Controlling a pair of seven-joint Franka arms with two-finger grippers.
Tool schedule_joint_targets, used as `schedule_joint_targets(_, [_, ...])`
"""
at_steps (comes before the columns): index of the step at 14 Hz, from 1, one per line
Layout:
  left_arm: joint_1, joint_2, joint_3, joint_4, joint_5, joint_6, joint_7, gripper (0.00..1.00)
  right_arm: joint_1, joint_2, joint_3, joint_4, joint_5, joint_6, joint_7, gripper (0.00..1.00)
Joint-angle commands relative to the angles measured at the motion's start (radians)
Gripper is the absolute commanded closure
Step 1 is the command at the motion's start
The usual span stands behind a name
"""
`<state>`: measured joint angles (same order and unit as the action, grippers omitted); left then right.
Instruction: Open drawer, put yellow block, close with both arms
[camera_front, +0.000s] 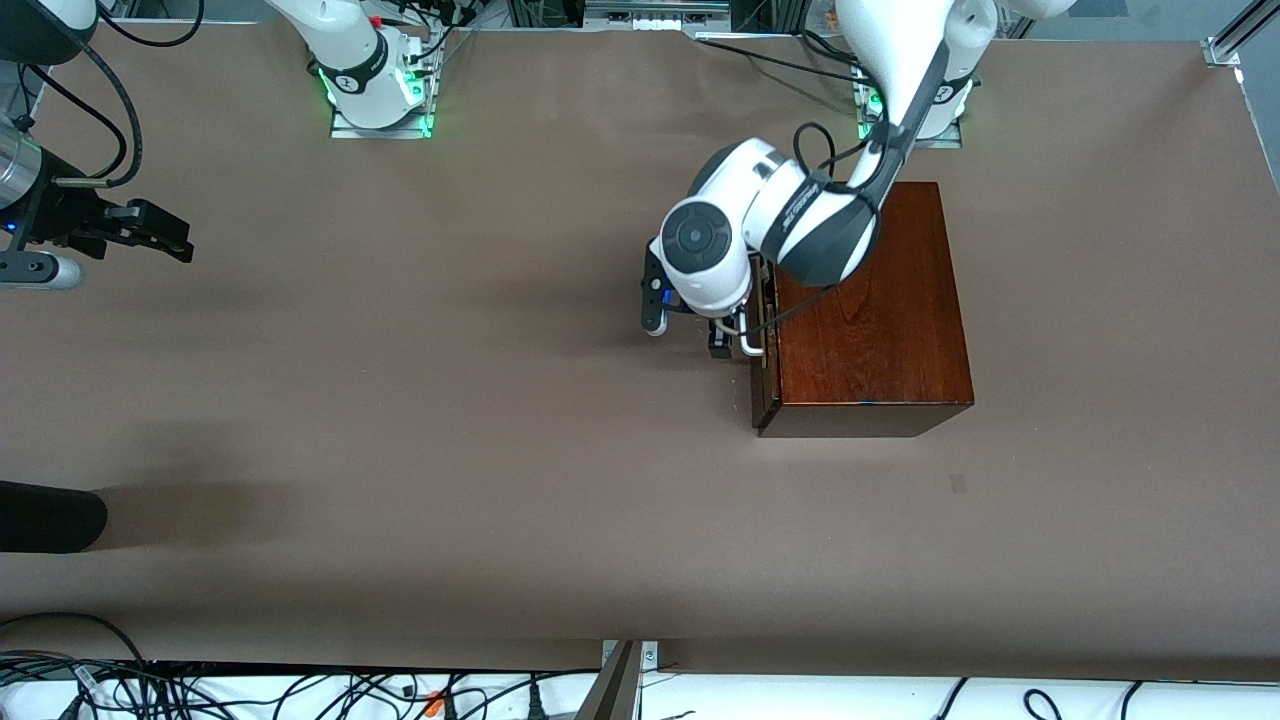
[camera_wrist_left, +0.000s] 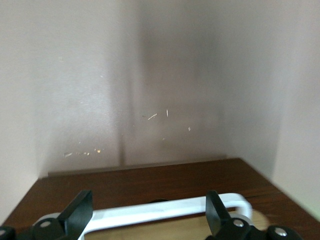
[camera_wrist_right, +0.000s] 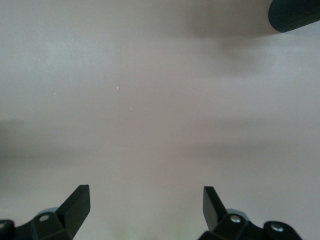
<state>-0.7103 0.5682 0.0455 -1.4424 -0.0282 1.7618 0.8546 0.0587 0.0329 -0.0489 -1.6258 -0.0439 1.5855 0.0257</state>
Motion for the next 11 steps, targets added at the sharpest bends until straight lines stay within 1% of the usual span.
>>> schedule_joint_targets(1, [-0.001, -0.091, -0.006, 0.002, -0.082, -0.074, -0.228, 0.00, -0.014, -0.027, 0.012, -0.031, -0.002, 0.007, -0.016, 0.00])
schedule_joint_targets(3, [-0.005, -0.138, -0.010, 0.017, -0.073, -0.151, -0.455, 0.00, -0.014, -0.028, 0.012, -0.032, -0.002, 0.010, -0.015, 0.00])
schedule_joint_targets(5, [0.005, -0.191, 0.002, 0.019, -0.059, -0.227, -0.668, 0.00, -0.014, -0.031, 0.012, -0.034, -0.002, 0.010, -0.017, 0.00])
schedule_joint_targets(6, [0.011, -0.215, 0.013, 0.019, -0.052, -0.255, -0.707, 0.00, -0.014, -0.031, 0.012, -0.035, -0.002, 0.010, -0.015, 0.00])
schedule_joint_targets(8, [0.031, -0.263, 0.065, 0.045, -0.013, -0.333, -0.717, 0.00, -0.014, -0.034, 0.012, -0.035, -0.002, 0.005, -0.017, 0.00])
schedule_joint_targets(10, [0.066, -0.290, 0.100, 0.101, 0.007, -0.430, -0.715, 0.00, -0.014, -0.037, 0.012, -0.035, -0.002, -0.001, -0.015, 0.00])
schedule_joint_targets(11, [0.101, -0.303, 0.118, 0.138, 0.005, -0.471, -0.715, 0.00, -0.014, -0.039, 0.014, -0.035, -0.002, -0.001, -0.016, 0.00])
